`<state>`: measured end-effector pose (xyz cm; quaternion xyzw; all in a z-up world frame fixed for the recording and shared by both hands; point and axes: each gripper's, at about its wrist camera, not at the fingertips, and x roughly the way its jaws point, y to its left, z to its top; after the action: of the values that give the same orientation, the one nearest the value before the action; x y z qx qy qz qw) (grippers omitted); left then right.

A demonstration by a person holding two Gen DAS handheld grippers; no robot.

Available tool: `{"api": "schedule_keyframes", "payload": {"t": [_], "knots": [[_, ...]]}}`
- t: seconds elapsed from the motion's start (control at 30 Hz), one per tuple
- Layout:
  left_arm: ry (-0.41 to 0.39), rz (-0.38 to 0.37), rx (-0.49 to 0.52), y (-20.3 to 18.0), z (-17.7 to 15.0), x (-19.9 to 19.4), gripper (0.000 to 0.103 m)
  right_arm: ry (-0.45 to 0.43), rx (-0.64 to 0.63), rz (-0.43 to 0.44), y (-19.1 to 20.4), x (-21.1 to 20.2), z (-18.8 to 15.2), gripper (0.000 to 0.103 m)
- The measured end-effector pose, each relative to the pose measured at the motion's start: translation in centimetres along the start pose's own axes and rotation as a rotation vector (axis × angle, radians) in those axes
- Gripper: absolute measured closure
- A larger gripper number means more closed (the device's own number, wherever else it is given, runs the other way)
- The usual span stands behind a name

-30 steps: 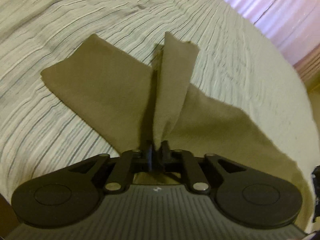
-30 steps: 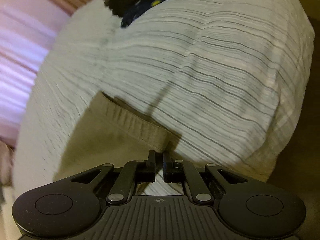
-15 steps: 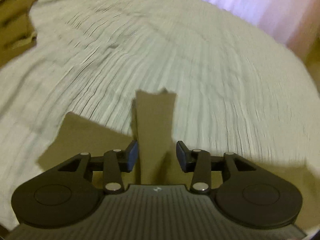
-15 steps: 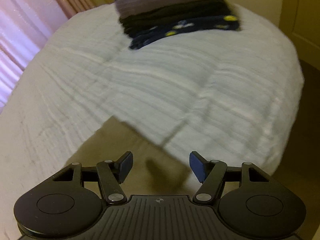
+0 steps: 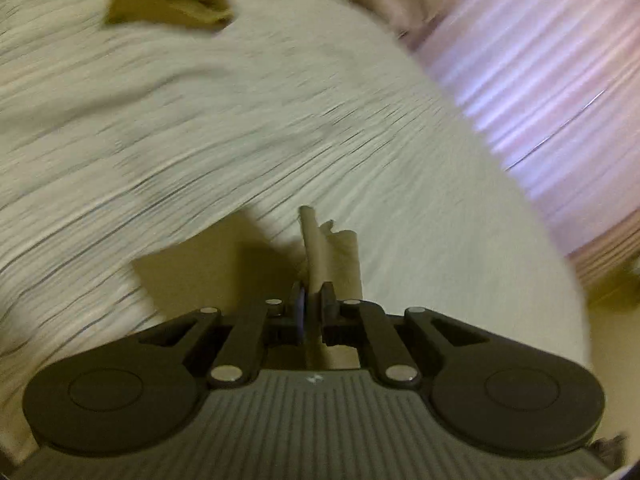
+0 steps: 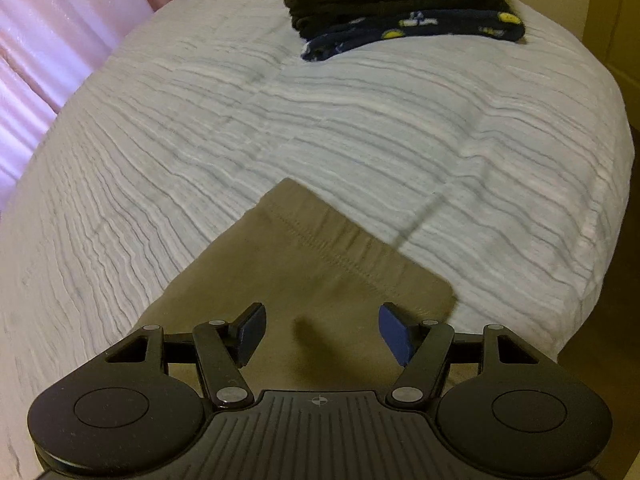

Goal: Fold clothes
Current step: 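Hold a trouser edge with the left tool while the right tool smooths the waistband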

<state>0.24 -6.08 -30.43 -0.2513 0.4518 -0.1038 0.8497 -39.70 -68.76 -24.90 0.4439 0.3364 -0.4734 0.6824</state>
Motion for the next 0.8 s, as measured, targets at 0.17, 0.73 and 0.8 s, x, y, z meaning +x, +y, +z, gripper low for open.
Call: {"api": "schedule_keyframes", "payload": {"t": [0.17,0.73,0.8], "knots": [[-0.026,-0.045,-0.116,1.7,-0.1,1.8,0.094,0.030,-0.049,0.007,1.4,0.6,-0.5,0.037],[-0.165,-0.371,-0.077,-2.8,5.2,-1.6,0.103,0.069,-0.013,-0.014,0.9,1.3,0.1,0.037],[-0.231,-0.434,-0.085,-2.8,6.0,-3.3,0.103,0.068,0.009,-0.014,0.5,1.3,0.3,0.037]]}}
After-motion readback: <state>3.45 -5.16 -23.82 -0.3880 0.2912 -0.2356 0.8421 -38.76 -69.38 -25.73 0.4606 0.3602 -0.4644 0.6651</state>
